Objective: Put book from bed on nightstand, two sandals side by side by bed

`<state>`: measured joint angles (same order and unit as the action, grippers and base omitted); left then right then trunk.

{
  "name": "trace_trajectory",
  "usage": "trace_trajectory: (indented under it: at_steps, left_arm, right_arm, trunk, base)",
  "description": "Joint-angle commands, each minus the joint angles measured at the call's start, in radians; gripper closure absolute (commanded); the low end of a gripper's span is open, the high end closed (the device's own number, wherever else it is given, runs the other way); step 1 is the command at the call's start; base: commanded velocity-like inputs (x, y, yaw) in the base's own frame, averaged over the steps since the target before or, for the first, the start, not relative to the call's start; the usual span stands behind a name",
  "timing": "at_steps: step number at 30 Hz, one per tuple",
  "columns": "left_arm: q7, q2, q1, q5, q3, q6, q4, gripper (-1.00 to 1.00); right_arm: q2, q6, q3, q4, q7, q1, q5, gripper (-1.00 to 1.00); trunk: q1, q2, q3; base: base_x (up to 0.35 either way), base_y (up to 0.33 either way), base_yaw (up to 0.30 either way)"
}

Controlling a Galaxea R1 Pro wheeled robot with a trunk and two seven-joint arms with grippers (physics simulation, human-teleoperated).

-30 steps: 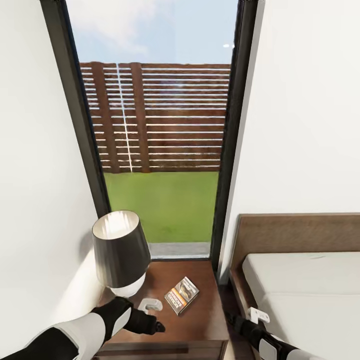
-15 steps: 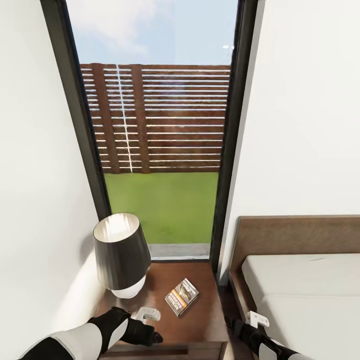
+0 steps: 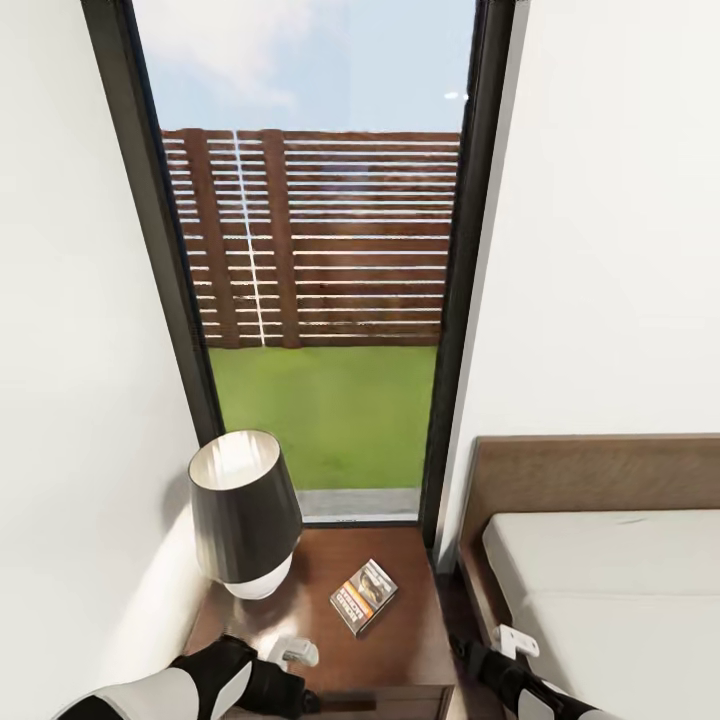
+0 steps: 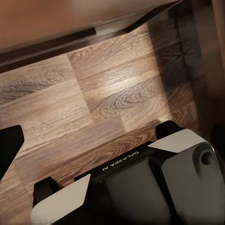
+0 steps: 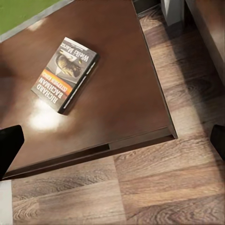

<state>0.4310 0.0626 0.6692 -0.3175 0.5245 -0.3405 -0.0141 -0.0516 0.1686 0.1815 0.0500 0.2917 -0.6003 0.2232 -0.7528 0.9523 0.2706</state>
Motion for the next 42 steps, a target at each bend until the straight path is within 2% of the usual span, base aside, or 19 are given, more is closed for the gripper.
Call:
trace_trajectory:
  at_steps: [1,13,29,42]
  left_arm:
    - [0.001,-0.002,-0.004,-0.010,0.007,-0.006,-0.001,-1.00]
    - [0.000,-0.029,-0.053,-0.008,0.008,0.056,0.000,-1.00]
    - [-0.001,-0.081,-0.094,-0.008,0.008,0.081,0.000,-1.00]
    - [-0.001,-0.118,-0.141,-0.008,0.008,0.133,0.000,-1.00]
  right_arm:
    - [-0.001,0.006,0.003,0.005,0.007,-0.001,0.008,-1.00]
    - [-0.001,0.006,0.003,0.005,0.008,0.028,0.008,-1.00]
    - [0.000,0.003,0.003,0.005,0.007,0.067,0.007,-1.00]
    - [0.001,-0.001,0.002,0.005,0.001,0.132,-0.001,-1.00]
  trunk:
    - [0.004,-0.006,-0.002]
    - [0.050,-0.090,-0.040]
    - [0.111,-0.202,-0.090]
    - [0.161,-0.293,-0.130]
  base:
    - [0.000,0.000,0.000]
    - [0.000,0.000,0.000]
    - [0.000,0.000,0.000]
    - [0.000,0.000,0.000]
